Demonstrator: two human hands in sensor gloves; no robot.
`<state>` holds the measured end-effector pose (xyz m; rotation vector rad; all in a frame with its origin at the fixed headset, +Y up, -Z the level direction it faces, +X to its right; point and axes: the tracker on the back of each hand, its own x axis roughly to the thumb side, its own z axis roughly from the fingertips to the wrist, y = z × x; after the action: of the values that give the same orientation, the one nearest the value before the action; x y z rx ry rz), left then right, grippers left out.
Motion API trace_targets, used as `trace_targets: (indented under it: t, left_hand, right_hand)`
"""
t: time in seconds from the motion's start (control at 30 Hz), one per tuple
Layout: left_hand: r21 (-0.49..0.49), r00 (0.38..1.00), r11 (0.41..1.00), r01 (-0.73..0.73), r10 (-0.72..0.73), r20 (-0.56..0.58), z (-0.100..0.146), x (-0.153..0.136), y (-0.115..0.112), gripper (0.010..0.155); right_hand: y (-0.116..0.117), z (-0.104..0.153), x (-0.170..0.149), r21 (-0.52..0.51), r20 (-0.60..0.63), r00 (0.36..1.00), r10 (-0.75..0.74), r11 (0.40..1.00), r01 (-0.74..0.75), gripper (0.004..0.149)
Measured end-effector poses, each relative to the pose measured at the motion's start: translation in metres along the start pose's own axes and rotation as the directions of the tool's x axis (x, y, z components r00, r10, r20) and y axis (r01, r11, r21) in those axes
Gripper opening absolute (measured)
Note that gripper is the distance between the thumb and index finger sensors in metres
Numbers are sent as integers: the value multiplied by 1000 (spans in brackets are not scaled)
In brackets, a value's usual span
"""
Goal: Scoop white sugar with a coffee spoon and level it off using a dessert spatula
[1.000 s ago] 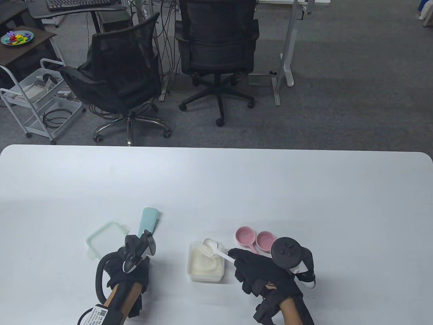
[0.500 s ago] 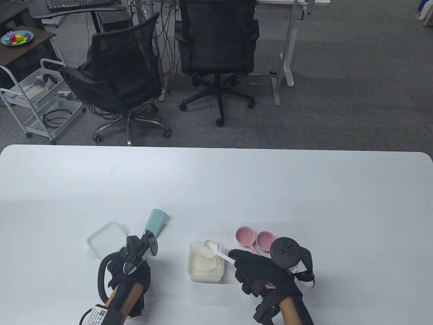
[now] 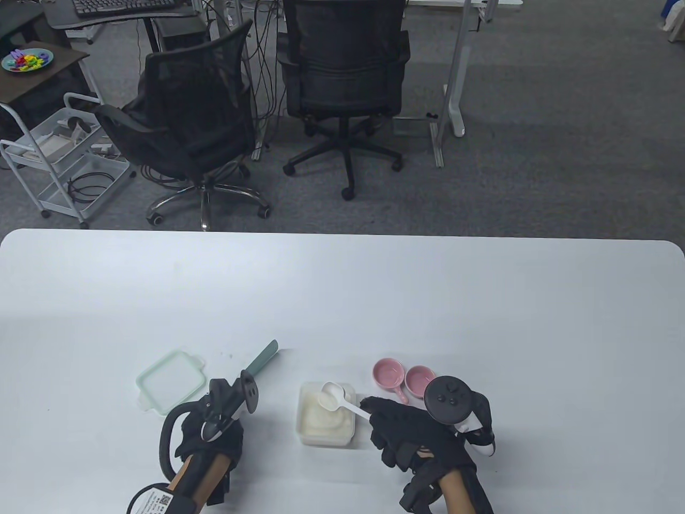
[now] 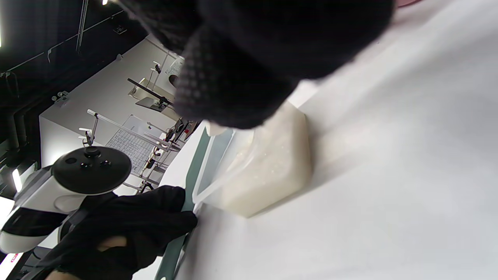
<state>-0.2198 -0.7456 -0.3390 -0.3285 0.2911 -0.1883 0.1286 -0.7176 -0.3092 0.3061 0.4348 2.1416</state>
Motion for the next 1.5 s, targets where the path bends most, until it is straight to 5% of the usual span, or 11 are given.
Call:
trace_targets:
  t: [0.17, 0.23, 0.4, 0.7, 0.87, 1.03, 1.5]
  left_hand:
    - [-19, 961, 970, -244, 245, 128, 11, -9, 15, 56]
    - [-90, 880, 911, -403, 413, 233, 23, -9, 25, 57]
    - [-287, 726, 833, -472, 552, 410, 53, 6, 35, 57]
    - [-274, 714, 882, -384, 471, 518, 80, 36, 28, 57]
    - [-261, 741, 890, -373, 455, 493, 74, 35, 25, 57]
    - [-325, 701, 860, -393, 509, 500, 71, 34, 23, 57]
    - [-274, 775, 883, -381, 466, 426, 58, 22, 25, 57]
  right_hand:
    - [-3, 0, -2, -2, 5, 999, -41, 999, 41, 48]
    - [-5, 0, -3, -5, 2, 998, -58, 998, 58, 48]
    - [-5, 1, -5, -8, -5, 998, -64, 998, 64, 48]
    - [-3, 0, -4, 8, 2, 997, -81, 997, 81, 48]
    - [-3, 0, -4, 20, 16, 994, -107, 994, 106, 48]
    - [-2, 0, -4, 21, 17, 993, -115, 993, 115, 48]
    - [-9, 3, -6, 11, 12, 986, -164, 986, 164, 49]
